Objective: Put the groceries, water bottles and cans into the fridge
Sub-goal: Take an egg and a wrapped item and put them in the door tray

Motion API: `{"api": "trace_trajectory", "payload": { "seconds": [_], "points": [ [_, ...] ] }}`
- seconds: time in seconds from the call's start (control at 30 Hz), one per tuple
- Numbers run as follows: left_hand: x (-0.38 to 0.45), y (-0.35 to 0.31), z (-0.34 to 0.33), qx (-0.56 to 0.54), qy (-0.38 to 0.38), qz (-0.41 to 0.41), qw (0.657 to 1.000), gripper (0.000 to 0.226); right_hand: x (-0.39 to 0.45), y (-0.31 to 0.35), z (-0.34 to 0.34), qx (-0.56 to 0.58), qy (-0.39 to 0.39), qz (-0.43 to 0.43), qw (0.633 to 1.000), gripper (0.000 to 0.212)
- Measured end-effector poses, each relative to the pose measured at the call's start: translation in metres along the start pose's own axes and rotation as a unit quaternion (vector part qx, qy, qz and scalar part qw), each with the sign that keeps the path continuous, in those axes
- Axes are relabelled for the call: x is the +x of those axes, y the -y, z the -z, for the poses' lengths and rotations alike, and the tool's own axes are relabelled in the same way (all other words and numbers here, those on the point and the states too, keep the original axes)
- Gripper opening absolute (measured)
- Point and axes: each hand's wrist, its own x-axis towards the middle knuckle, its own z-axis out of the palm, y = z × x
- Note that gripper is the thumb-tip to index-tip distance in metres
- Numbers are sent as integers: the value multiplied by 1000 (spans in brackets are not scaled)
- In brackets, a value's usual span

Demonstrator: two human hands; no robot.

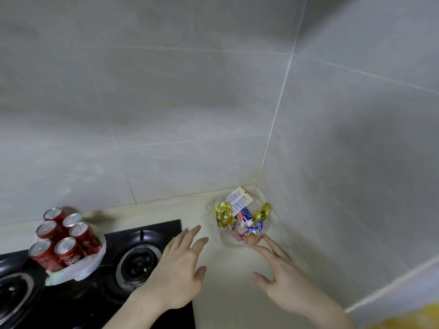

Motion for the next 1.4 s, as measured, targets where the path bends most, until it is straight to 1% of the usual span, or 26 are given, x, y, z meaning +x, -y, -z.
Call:
{"api": "trace_trajectory", "payload": {
  "seconds": [0.3, 0.4, 0.57, 0.7, 0.87, 1.0, 1.1, 1.17, 1.27, 1.4],
  "points": [
    [40, -7, -18, -6, 29, 6, 1000, 64, 42, -39, -5, 3, 7, -25, 1000, 58],
    [57, -13, -24, -14, 40, 15, 999, 64, 65, -61, -7, 11, 13, -26, 1000, 52],
    [92, -24, -37, -24, 56, 27, 998, 63, 112, -100, -14, 27, 9, -24, 999, 33],
    [118, -28, -48, -36, 65, 49, 996, 61, 151, -126, -26, 25, 11, -28, 999, 30],
    [139, -29, -58, -40, 76, 71, 994, 60, 194, -146, -43, 30, 3, -62, 998, 30],
    [151, -27, -61, -41, 78, 76, 993, 59, 223, -152, -55, 12, -2, -75, 997, 32],
    [156, -24, -63, -43, 76, 78, 993, 58, 238, -153, -64, -6, 5, -65, 998, 39],
    [160, -22, -64, -44, 75, 79, 993, 57, 246, -155, -71, -35, 18, -70, 997, 34],
    [162, -18, -65, -48, 73, 80, 993, 57, 255, -160, -81, -76, 15, -80, 994, 25],
    [163, -13, -67, -52, 72, 84, 993, 55, 261, -167, -87, -96, 19, -86, 992, 23]
  ]
}}
